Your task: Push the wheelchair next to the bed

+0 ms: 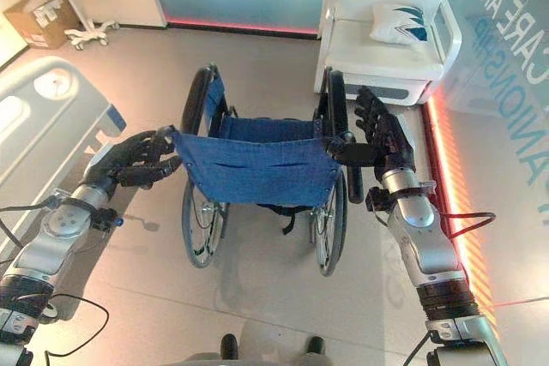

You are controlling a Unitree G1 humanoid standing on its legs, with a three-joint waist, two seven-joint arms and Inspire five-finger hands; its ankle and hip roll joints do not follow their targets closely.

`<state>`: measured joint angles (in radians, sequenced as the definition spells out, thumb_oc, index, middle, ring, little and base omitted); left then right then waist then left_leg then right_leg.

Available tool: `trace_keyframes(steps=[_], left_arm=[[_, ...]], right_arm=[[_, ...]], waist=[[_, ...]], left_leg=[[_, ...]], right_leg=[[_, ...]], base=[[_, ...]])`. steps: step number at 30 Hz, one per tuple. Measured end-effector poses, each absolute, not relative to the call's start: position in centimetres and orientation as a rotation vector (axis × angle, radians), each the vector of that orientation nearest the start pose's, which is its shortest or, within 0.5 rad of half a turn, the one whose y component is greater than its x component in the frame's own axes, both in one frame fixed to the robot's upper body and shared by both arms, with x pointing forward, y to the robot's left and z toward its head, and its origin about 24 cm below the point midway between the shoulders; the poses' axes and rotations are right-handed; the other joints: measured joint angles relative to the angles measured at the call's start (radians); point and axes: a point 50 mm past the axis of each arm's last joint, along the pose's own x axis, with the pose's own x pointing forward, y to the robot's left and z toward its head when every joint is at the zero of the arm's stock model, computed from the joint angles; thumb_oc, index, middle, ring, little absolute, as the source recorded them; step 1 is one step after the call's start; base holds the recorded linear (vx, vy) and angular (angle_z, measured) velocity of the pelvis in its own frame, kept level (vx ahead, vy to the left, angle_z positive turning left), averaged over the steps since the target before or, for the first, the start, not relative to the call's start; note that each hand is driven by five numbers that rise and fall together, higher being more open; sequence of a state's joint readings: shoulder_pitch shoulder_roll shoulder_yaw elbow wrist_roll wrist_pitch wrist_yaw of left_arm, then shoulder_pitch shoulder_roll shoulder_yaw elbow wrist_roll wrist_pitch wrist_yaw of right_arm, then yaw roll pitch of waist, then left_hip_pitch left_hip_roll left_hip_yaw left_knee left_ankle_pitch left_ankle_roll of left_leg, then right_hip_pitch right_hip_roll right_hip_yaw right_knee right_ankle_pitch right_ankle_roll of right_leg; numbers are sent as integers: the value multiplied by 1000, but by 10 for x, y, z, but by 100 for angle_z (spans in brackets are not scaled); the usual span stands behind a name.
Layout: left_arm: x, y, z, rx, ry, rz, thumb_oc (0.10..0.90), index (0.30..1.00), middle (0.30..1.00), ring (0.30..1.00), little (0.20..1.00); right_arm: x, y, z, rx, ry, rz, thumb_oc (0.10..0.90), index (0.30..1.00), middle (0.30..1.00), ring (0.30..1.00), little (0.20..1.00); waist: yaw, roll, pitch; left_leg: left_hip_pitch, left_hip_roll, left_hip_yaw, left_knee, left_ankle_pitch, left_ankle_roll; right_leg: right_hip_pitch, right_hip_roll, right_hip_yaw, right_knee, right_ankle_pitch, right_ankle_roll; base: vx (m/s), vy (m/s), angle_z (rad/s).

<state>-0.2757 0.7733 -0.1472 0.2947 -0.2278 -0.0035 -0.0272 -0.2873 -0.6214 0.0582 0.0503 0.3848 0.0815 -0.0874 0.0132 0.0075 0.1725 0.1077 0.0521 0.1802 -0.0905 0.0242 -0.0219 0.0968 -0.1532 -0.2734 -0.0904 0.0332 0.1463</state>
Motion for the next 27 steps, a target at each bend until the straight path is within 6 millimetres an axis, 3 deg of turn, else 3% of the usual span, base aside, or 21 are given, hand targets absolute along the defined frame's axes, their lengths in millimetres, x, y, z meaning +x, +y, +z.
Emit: trace_keyframes(steps=[8,17,27], left_arm=[[298,295,109,631,54,28,800,900,900,900,900],[296,308,114,658,95,93,800,900,900,900,900],[300,308,118,664,109,66,800,900,900,900,900]], right_arm=[[302,-260,129,-468,-1,-66,800,900,900,900,900],[309,-259,132,-500,45,-50,800,900,900,900,900],[325,-249,126,-534,160,6,800,900,900,900,900]], waist=[[2,-21,12],[7,-26,11],[16,-26,10]], left_leg=[[2,0,13,0,0,0],[3,0,13,0,0,0],[3,-1,8,0,0,0]], right_leg=[[-2,0,25,0,1,1],[-1,0,26,0,1,2],[1,-1,21,0,1,2]], base=[[-2,0,-2],[0,0,0],[0,0,0]])
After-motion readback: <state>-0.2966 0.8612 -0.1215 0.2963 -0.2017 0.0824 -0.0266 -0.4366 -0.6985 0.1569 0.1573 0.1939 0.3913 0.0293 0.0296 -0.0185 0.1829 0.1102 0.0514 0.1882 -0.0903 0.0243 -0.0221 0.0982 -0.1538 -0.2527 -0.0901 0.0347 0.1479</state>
